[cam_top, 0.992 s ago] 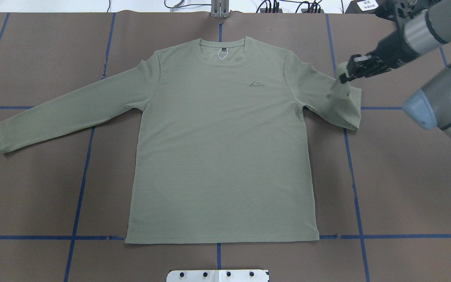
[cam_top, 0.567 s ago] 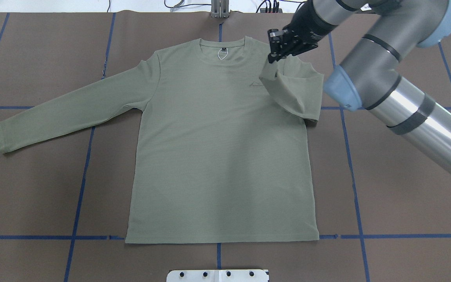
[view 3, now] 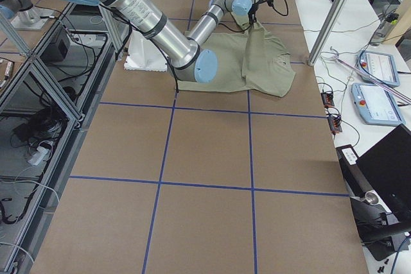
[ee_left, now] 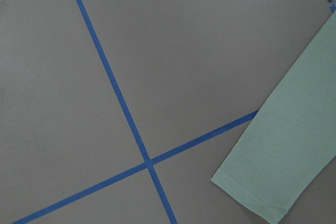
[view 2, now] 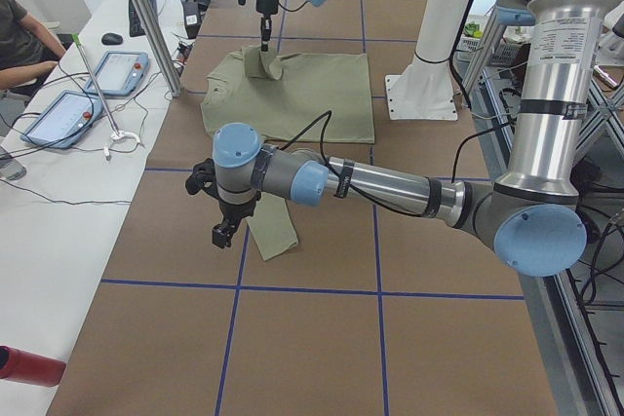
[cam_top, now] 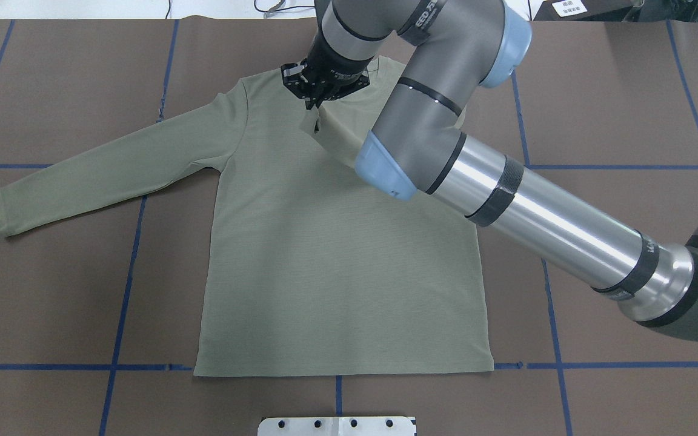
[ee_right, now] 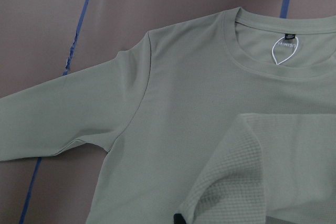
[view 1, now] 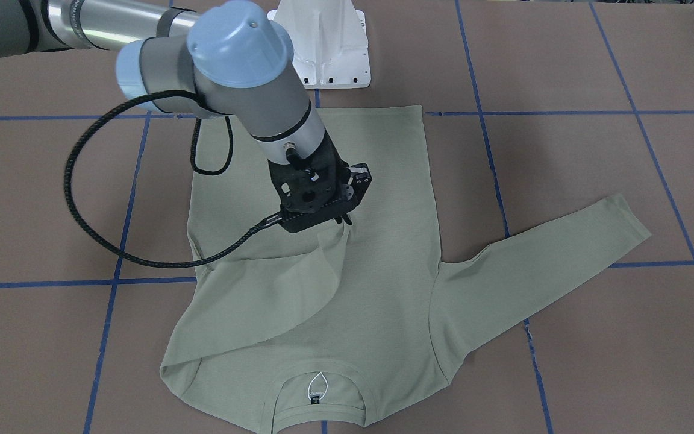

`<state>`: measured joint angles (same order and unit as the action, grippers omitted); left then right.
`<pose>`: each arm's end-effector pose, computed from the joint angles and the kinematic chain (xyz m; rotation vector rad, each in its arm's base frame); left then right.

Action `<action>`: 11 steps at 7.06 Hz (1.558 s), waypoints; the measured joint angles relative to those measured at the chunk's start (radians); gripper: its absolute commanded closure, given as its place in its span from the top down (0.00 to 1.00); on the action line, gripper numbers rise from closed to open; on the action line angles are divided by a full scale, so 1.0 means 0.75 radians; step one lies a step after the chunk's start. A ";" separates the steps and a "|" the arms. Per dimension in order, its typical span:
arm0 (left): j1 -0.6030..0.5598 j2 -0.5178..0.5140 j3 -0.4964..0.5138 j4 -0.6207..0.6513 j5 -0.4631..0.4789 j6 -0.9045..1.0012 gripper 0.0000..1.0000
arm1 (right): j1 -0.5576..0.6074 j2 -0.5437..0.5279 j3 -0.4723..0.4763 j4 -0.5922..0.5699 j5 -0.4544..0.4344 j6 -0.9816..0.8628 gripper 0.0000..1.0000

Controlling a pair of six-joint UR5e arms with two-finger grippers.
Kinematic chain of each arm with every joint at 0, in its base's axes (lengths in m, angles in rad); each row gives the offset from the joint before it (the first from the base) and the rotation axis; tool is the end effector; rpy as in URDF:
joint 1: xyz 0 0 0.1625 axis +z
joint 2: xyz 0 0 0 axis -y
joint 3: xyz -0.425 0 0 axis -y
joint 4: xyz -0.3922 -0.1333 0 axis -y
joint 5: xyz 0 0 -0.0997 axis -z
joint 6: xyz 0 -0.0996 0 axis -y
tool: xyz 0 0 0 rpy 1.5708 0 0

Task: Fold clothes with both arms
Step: 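Lift the held sleeve and carry it across the shirt toward the collar, then lay the sleeve across the chest and open the right gripper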

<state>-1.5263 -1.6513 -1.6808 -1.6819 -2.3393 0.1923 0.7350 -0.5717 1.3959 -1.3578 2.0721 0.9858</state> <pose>-0.0402 -0.5381 0.5506 0.3437 0.7427 0.3394 -0.4989 -0.5661 0.0632 0.2618 -1.0779 -0.1255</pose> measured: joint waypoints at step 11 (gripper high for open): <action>0.000 0.002 0.006 -0.001 0.000 0.000 1.00 | -0.200 0.219 -0.465 0.345 -0.370 0.032 0.00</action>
<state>-1.5263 -1.6496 -1.6762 -1.6828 -2.3395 0.1921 0.5851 -0.4075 1.0472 -1.0993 1.7945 1.0098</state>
